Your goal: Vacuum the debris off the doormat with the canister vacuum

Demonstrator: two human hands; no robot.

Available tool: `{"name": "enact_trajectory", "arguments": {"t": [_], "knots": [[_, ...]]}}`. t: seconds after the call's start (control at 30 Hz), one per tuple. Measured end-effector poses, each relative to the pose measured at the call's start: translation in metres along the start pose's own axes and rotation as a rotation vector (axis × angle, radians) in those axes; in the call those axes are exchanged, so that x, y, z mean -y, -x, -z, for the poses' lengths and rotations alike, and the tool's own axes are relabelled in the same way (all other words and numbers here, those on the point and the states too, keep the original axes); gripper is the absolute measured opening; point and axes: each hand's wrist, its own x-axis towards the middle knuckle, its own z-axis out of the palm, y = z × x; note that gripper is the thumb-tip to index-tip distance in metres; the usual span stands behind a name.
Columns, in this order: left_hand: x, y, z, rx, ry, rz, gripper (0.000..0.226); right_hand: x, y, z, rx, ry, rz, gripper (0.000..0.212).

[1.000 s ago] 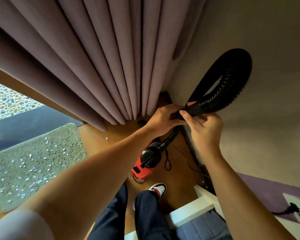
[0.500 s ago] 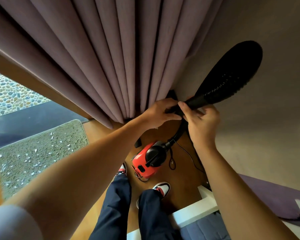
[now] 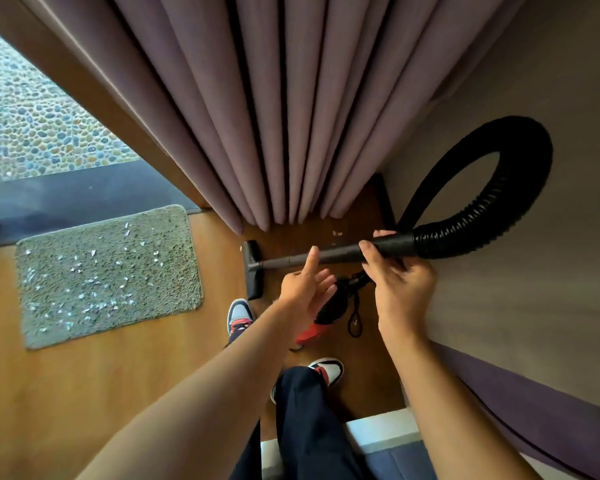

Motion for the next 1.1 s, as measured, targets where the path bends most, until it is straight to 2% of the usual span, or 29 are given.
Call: {"name": "enact_trajectory", "arguments": {"t": [0.1,0.2,0.27,0.37,0.43,0.57,0.6,0.63,0.67,0.73,0.8,0.87,0.97,1.1], "knots": [[0.014,-0.014,-0.007,0.184,0.315,0.084,0.058,-0.015,0.010,0.006,-0.024,-0.051,-0.073,0.025],[0.027,-0.027,-0.007,0.171,0.460,0.133,0.053,-0.022,0.017,0.009,-0.040,-0.087,-0.161,0.025],[0.035,-0.032,-0.006,0.142,0.474,0.148,0.051,-0.023,0.029,0.012,-0.074,-0.005,-0.202,0.028],[0.040,-0.034,-0.002,0.087,0.420,0.178,0.057,-0.019,0.061,0.015,-0.054,0.273,-0.361,0.058],[0.044,-0.027,0.004,0.042,0.360,0.202,0.057,-0.008,0.082,0.014,0.091,0.448,-0.381,0.065],[0.052,-0.011,0.021,0.012,0.262,0.169,0.049,0.024,0.085,-0.015,0.464,0.875,-0.014,0.047],[0.053,-0.008,0.026,-0.011,0.275,0.153,0.036,0.027,0.075,-0.024,0.548,1.016,0.068,0.047],[0.051,-0.005,0.033,-0.023,0.277,0.126,0.031,0.027,0.064,-0.032,0.636,1.170,0.106,0.052],[0.051,-0.005,0.041,-0.009,0.301,0.100,0.029,0.024,0.053,-0.039,0.722,1.330,0.098,0.058],[0.048,-0.002,0.060,-0.030,0.281,0.047,0.031,0.013,0.038,-0.047,0.858,1.529,-0.037,0.071],[0.043,0.004,0.083,-0.076,0.259,0.014,0.038,-0.003,0.040,-0.052,0.955,1.484,-0.241,0.083],[0.039,0.004,0.108,-0.110,0.242,-0.017,0.042,-0.023,0.051,-0.057,1.013,1.384,-0.349,0.086],[0.036,0.004,0.143,-0.162,0.233,-0.055,0.044,-0.056,0.075,-0.067,0.987,1.099,-0.471,0.069],[0.038,0.004,0.186,-0.224,0.259,-0.090,0.032,-0.084,0.105,-0.092,0.909,0.807,-0.636,0.053]]}}
